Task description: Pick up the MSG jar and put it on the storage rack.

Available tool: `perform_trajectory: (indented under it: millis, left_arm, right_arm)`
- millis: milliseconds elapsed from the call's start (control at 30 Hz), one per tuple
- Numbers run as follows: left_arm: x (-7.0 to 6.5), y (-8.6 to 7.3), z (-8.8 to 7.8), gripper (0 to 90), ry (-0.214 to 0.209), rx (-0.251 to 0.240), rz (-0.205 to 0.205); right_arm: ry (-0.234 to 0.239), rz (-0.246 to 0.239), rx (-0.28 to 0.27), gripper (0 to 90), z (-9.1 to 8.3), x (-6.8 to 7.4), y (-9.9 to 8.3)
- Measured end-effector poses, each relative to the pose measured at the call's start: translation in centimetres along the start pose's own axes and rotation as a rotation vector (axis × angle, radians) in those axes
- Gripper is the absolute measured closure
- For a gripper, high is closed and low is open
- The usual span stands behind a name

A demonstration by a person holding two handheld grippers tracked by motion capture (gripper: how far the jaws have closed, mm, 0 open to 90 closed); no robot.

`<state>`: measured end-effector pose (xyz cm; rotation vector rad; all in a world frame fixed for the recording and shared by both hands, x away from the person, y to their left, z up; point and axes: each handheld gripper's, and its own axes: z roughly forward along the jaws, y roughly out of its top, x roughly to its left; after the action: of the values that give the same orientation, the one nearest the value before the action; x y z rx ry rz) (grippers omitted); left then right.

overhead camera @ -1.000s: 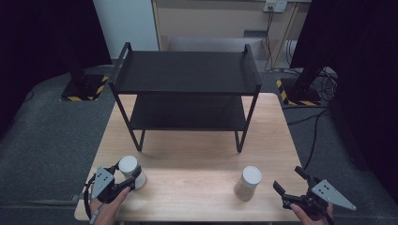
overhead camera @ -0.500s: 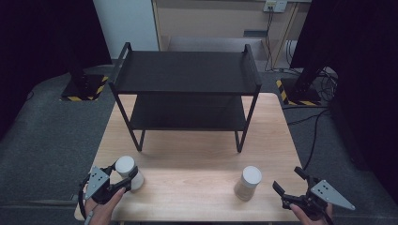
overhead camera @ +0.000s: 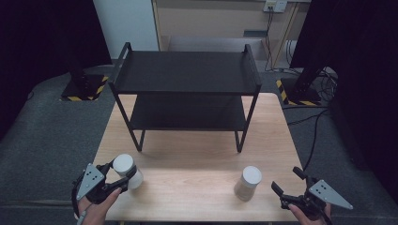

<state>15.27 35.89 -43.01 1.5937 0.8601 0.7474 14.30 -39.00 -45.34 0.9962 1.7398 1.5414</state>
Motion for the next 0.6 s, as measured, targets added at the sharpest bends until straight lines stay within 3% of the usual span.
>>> perform_trajectory:
  millis: [600]
  left_arm:
    - [0.30, 0.53, 0.21, 32.6, -0.051, 0.027, 0.028]
  right_arm:
    - [0.004, -0.016, 0.009, 1.6, 0.10, 0.03, 0.30]
